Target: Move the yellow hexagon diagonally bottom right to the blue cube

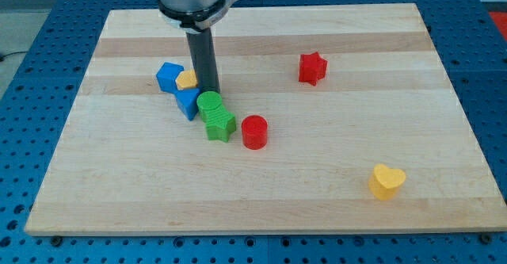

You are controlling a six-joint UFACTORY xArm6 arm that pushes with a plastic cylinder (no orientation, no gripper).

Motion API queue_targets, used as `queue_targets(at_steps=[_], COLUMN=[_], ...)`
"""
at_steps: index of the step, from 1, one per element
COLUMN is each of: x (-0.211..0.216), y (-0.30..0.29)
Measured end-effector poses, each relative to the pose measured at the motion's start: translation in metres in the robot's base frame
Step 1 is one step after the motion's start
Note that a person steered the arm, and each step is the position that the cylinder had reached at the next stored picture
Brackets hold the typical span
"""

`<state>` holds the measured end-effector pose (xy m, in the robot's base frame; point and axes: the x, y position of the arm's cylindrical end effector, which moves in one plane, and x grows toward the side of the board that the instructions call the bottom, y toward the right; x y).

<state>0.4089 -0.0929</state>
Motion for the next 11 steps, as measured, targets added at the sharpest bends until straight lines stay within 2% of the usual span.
queue_targets(at_steps=[2, 4, 6, 7, 11], x=[0.000, -0.035, -0.046, -0.046, -0.025], y=[-0.007, -0.011, -0.040, -0.062, -0.065])
